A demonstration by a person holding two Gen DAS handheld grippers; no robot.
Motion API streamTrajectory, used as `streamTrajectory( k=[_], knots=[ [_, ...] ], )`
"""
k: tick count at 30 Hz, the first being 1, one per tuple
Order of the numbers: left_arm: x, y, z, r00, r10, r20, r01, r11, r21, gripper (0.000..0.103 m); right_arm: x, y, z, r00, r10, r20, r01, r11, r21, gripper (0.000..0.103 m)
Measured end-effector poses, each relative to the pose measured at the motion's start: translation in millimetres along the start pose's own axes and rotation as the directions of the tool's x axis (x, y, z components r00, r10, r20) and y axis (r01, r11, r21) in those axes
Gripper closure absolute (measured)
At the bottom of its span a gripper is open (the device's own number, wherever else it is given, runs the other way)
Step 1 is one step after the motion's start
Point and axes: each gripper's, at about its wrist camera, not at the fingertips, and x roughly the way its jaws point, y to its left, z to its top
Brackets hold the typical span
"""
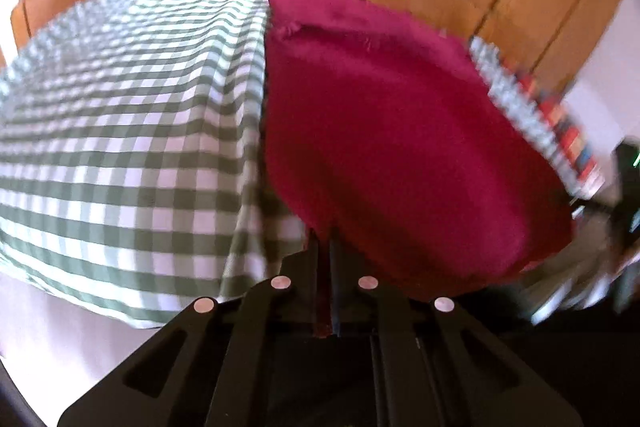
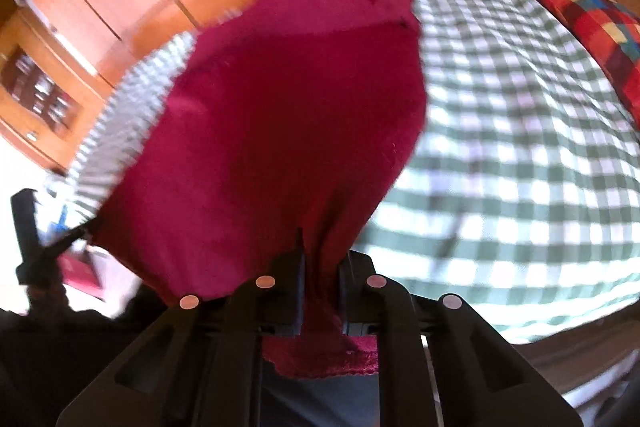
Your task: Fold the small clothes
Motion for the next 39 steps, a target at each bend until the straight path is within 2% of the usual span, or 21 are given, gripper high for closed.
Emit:
streamTrajectory(
  k=[2,3,8,12,15,17,19,20,21,22,23,25,28,29,30,32,34,35,36,37,39],
  knots=[
    [-7.8,5.1,10.8,0.994,-0.106,0.036,0.108,0.992,-0.063,0.100,-3.1,3.4,13.9,0.998,0.048,0.032,-0.048,0.999,0.004,0.091],
    [-8.7,4.6,14.7,0.990,-0.131,0.050,0.135,0.988,-0.076,0.100,-1.8,3.7,23.1,0.997,0.064,0.046,-0.064,0.998,0.007,0.091],
    [-2.1,3.2,49.8,0.974,-0.195,0.118,0.205,0.975,-0.087,0.100,11.4,-5.3,64.1,0.993,0.068,0.093,-0.073,0.996,0.049,0.091],
    [13.3,9.3,93.5,0.967,-0.184,0.175,0.205,0.972,-0.112,0.100,32.9,-27.9,101.3,0.994,0.026,0.104,-0.041,0.990,0.137,0.091],
    [39.4,19.9,135.1,0.973,-0.149,0.174,0.175,0.974,-0.147,0.100,58.7,-44.4,131.1,0.995,0.001,0.097,-0.020,0.981,0.195,0.091],
    [58.1,24.0,156.3,0.981,-0.116,0.158,0.141,0.978,-0.156,0.099,71.1,-49.1,138.9,0.996,0.000,0.087,-0.018,0.979,0.202,0.091],
    [75.7,30.8,175.1,0.988,-0.088,0.130,0.113,0.974,-0.196,0.094,77.5,-52.0,147.9,0.995,0.015,0.094,-0.035,0.975,0.219,0.072],
    [81.2,37.2,182.4,0.985,-0.117,0.124,0.144,0.961,-0.235,0.078,76.7,-53.8,151.3,0.994,0.035,0.104,-0.058,0.971,0.231,0.051],
    [81.1,42.4,185.5,0.982,-0.126,0.139,0.159,0.951,-0.267,0.054,72.3,-54.9,150.7,0.991,0.048,0.128,-0.077,0.969,0.236,0.040],
    [75.9,48.7,186.1,0.978,-0.110,0.178,0.160,0.941,-0.299,0.048,63.6,-54.2,148.3,0.986,0.047,0.162,-0.084,0.971,0.226,0.039],
    [71.1,52.8,183.6,0.974,-0.100,0.201,0.160,0.938,-0.306,0.046,56.5,-54.3,145.0,0.982,0.049,0.181,-0.088,0.973,0.214,0.036],
    [67.8,58.4,178.9,0.975,-0.096,0.202,0.154,0.943,-0.294,0.046,45.0,-58.6,135.0,0.979,0.050,0.197,-0.092,0.973,0.211,0.028],
    [71.0,54.9,157.8,0.985,-0.068,0.156,0.104,0.968,-0.230,0.047,38.4,-68.5,117.3,0.983,0.019,0.182,-0.055,0.979,0.196,0.025],
    [74.5,50.3,147.6,0.989,-0.060,0.136,0.087,0.977,-0.195,0.047,39.3,-71.1,110.1,0.986,0.030,0.165,-0.062,0.980,0.188,0.018],
    [78.3,47.0,141.5,0.990,-0.063,0.124,0.085,0.981,-0.175,0.047,42.5,-72.6,104.0,0.988,0.040,0.147,-0.067,0.981,0.180,0.016],
    [86.6,40.2,127.3,0.994,-0.058,0.090,0.071,0.987,-0.143,0.047,53.6,-68.8,93.6,0.994,0.004,0.109,-0.018,0.991,0.134,0.016],
    [100.0,36.1,114.4,0.999,-0.007,0.042,0.011,0.993,-0.114,0.047,69.2,-65.1,91.3,0.993,-0.069,0.091,0.060,0.994,0.092,0.016],
    [105.0,35.5,110.5,0.999,0.012,0.037,-0.008,0.994,-0.113,0.047,77.6,-64.4,91.6,0.993,-0.087,0.082,0.080,0.993,0.087,0.020],
    [107.6,35.8,108.6,0.999,0.025,0.038,-0.020,0.992,-0.121,0.048,84.7,-63.1,92.7,0.992,-0.102,0.071,0.096,0.992,0.080,0.040],
    [108.4,36.3,108.8,0.999,0.029,0.044,-0.023,0.991,-0.133,0.050,94.6,-61.7,96.1,0.989,-0.139,0.053,0.135,0.988,0.075,0.048],
    [107.5,36.3,111.4,0.998,0.027,0.051,-0.019,0.989,-0.150,0.072,98.5,-62.7,98.9,0.989,-0.139,0.057,0.134,0.988,0.076,0.073]
  ],
)
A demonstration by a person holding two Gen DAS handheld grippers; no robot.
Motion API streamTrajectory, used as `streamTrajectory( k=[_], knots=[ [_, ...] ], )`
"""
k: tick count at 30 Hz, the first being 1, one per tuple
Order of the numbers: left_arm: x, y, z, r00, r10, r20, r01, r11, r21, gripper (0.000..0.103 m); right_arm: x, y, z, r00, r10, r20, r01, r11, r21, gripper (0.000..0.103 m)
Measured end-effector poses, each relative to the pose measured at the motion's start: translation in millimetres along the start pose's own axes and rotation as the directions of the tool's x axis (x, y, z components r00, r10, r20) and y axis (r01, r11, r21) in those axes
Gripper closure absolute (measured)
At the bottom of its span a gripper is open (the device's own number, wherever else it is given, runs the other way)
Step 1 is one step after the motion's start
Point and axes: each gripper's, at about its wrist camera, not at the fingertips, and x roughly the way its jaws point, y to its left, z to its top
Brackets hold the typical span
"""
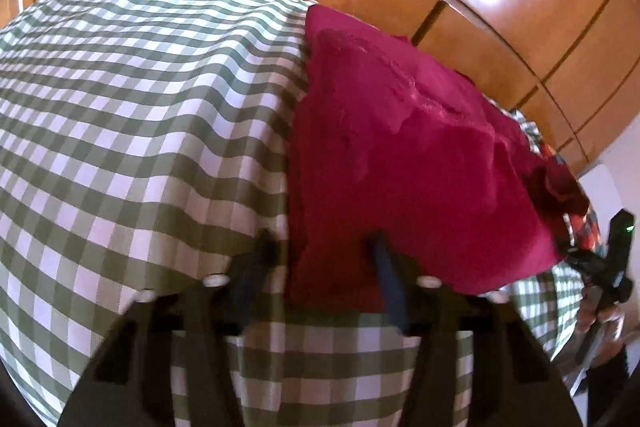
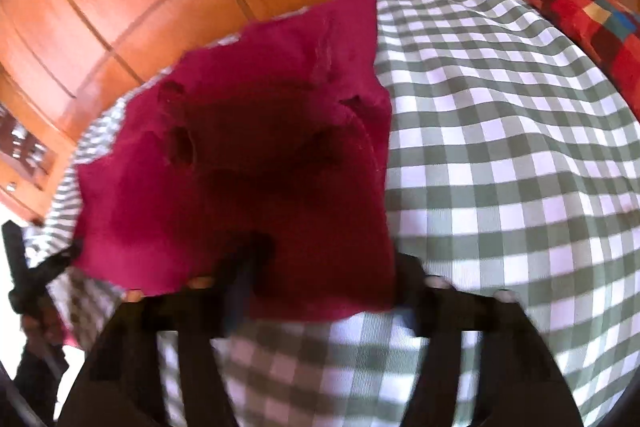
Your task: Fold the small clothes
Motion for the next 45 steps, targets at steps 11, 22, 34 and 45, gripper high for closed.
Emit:
streamTrajectory(
  k=[11,22,34,45],
  knots=[
    [-19.8,3.7,-9.0,0.999,-0.035,-0.031,0.036,0.999,0.020,0.096,-47.6,8.5,-23.3,0.999,0.049,-0.006,-0.049,0.998,-0.032,0.081],
    [-66.6,10.4,-68.7,0.995,-0.066,-0.072,0.066,0.998,-0.002,0.094,-76.9,7.7,-82.5,0.989,0.072,-0.126,-0.080,0.995,-0.059,0.081],
    [-75.0,20.9,-32.8,0.998,0.005,0.059,-0.006,1.000,0.018,0.061,-84.7,5.5,-43.7,1.000,-0.018,0.016,0.020,0.994,-0.111,0.037],
    [-28.1,0.3,8.4,0.999,-0.025,0.043,0.020,0.994,0.106,0.083,-45.6,15.7,-2.6,0.998,-0.057,0.033,0.060,0.992,-0.109,0.089]
  ],
)
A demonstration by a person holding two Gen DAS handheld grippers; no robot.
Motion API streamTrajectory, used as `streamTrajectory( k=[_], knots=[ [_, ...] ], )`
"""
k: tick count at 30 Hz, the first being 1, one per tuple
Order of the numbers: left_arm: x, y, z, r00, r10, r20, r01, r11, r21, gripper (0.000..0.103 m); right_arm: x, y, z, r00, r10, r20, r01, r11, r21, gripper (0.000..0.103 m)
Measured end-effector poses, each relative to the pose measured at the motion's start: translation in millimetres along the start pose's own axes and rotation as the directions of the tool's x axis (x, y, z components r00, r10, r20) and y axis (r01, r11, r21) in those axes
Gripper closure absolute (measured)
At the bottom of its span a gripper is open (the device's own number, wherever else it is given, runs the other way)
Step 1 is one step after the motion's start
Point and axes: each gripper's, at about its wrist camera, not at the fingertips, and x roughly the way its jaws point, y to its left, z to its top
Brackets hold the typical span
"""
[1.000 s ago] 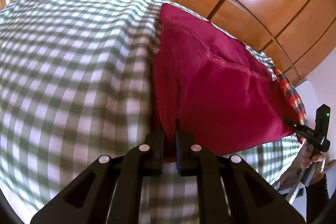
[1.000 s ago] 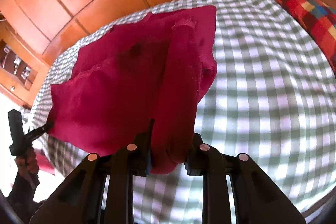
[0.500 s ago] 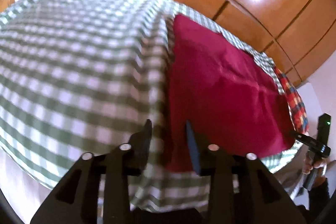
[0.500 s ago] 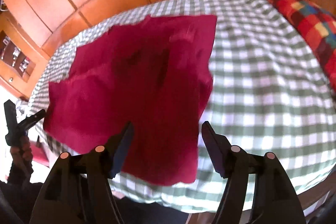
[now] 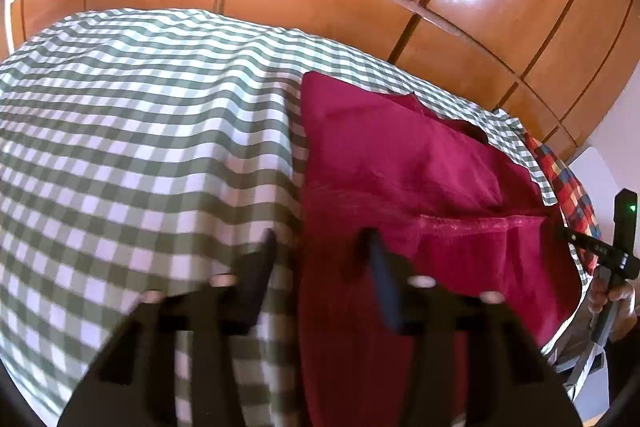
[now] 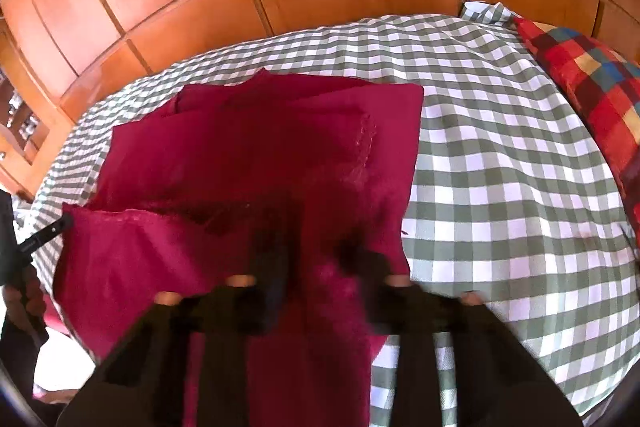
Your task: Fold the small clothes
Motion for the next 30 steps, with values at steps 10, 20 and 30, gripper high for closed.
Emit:
streamTrajectory(
  k=[10,20,30],
  knots=[
    [-49.1,-10.4,1.0,0.987,-0.100,0.122,0.100,0.995,0.008,0.096,-65.6,15.0,-7.7,0.993,-0.009,0.121,0.017,0.998,-0.065,0.095],
    [-48.7,-23.6,61.3,0.975,-0.063,0.213,0.059,0.998,0.026,0.096,-45.7,1.7,59.5,0.977,-0.031,0.212,0.026,0.999,0.027,0.095],
    [42.4,-37.1,134.9,0.982,0.093,0.162,-0.101,0.994,0.039,0.096,33.9,-20.3,108.0,0.975,-0.150,0.163,0.131,0.984,0.122,0.095]
  ],
)
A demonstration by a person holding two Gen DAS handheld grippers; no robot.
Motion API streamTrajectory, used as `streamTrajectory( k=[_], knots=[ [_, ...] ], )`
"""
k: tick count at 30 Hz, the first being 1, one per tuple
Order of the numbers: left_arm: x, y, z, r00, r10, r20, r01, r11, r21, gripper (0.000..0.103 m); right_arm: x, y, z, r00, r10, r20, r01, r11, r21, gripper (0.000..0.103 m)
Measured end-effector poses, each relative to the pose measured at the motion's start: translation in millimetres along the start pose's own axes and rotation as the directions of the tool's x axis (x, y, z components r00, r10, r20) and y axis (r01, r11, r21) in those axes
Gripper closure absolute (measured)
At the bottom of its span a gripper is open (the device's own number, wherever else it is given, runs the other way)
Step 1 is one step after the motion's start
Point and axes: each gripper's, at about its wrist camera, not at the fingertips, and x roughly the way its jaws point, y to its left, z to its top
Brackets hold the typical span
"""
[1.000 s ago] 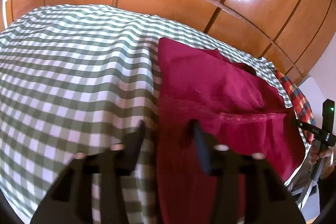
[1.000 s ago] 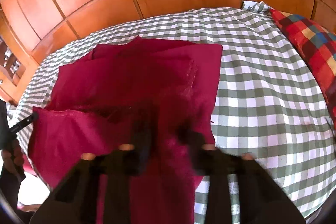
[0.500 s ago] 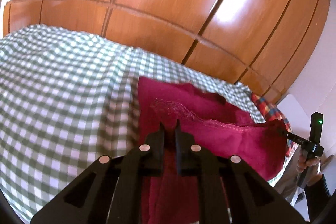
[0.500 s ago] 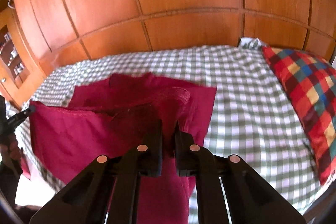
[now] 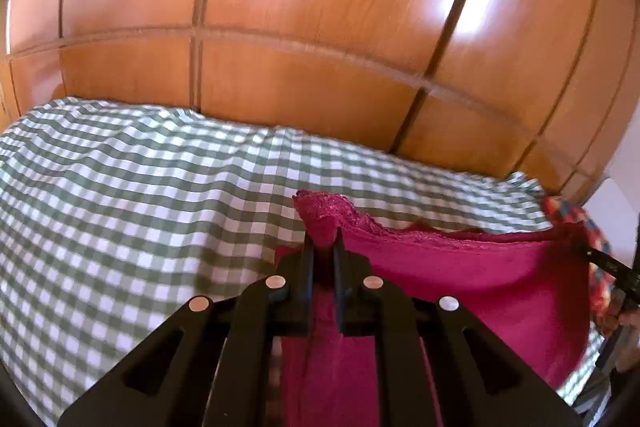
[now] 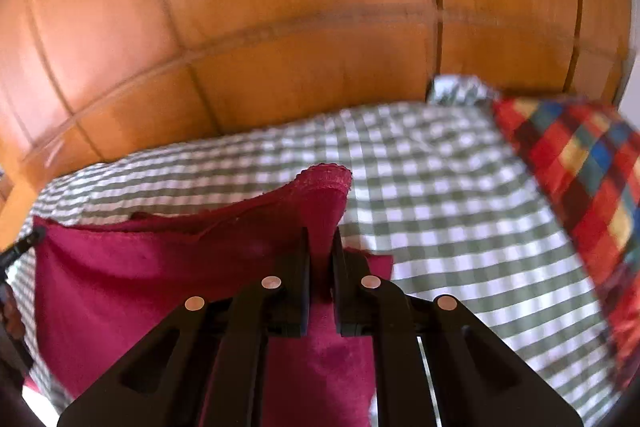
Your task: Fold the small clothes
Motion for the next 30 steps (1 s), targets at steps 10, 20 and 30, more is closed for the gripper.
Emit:
streamTrajectory(
  k=[10,20,30],
  knots=[
    [25.6,-10.8,-24.3,0.973,0.221,-0.063,-0.220,0.975,0.026,0.082,54.7,-6.2,-27.5,0.994,-0.049,-0.094,0.053,0.998,0.037,0.094],
    [-22.8,22.0,-38.4,0.966,0.256,-0.037,-0.258,0.961,-0.097,0.056,-2.1,-2.5,-9.6,0.997,-0.066,0.042,0.064,0.997,0.035,0.038],
    [-48.4,-38.4,-94.4,0.995,0.096,-0.025,-0.093,0.991,0.097,0.057,-20.9,53.9,-65.9,0.996,0.080,-0.047,-0.085,0.988,-0.126,0.038]
  ],
)
